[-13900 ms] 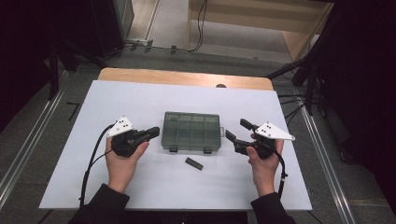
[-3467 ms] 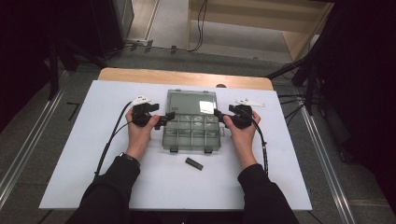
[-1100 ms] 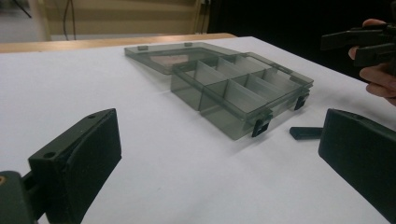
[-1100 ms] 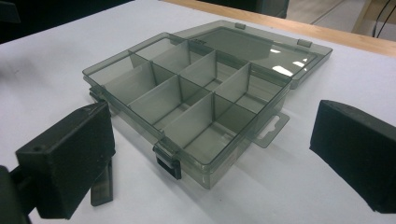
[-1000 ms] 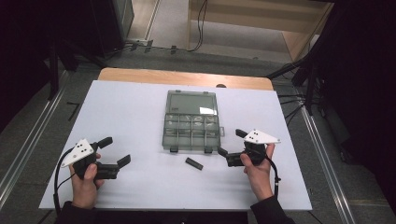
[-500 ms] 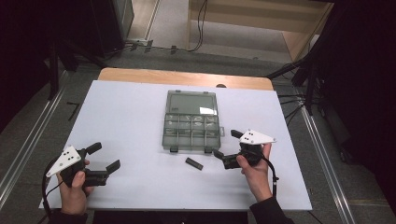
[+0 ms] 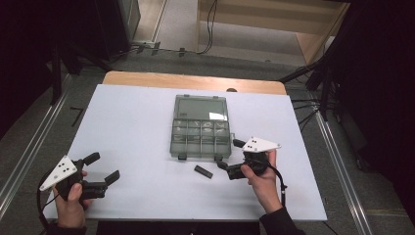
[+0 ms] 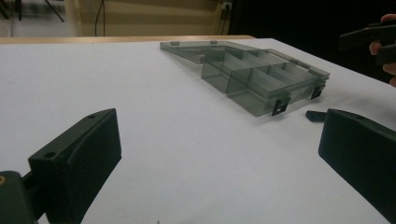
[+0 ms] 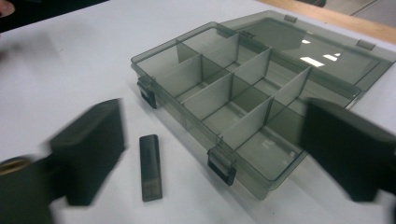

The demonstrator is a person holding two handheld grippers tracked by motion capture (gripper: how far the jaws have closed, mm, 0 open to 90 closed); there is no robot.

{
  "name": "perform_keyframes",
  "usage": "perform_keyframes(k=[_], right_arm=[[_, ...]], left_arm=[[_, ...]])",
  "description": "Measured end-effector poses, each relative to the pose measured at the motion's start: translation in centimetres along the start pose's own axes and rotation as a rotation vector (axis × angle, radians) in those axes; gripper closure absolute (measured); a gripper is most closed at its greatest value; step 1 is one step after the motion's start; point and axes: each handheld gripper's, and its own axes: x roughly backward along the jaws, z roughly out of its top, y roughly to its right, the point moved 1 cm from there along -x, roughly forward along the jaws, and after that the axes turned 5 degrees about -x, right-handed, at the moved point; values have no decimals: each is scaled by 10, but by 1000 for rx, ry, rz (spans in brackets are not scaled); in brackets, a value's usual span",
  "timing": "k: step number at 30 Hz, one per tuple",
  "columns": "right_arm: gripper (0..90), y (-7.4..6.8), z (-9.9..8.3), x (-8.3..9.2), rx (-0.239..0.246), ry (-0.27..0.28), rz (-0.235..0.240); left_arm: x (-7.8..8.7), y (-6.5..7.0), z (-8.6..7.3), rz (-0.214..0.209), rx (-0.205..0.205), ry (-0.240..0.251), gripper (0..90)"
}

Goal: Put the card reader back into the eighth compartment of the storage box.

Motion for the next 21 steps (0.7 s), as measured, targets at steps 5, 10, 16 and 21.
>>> perform_keyframes(k=[5,10,16,21], right_arm=[[127,-6,1,-4,2,-11,21],[127,-13,1,-10,20,-42,54],[142,-20,0,-15,42,-49,69],[202,-23,-1,-19,52,-70,78]], left_arm=[[3,-2,0,8,4,4,0],[4,-4,-1,13,4,2,0],[8,-8,-2,29,13,11,0],[9,-9,-3,30,16,8,0]])
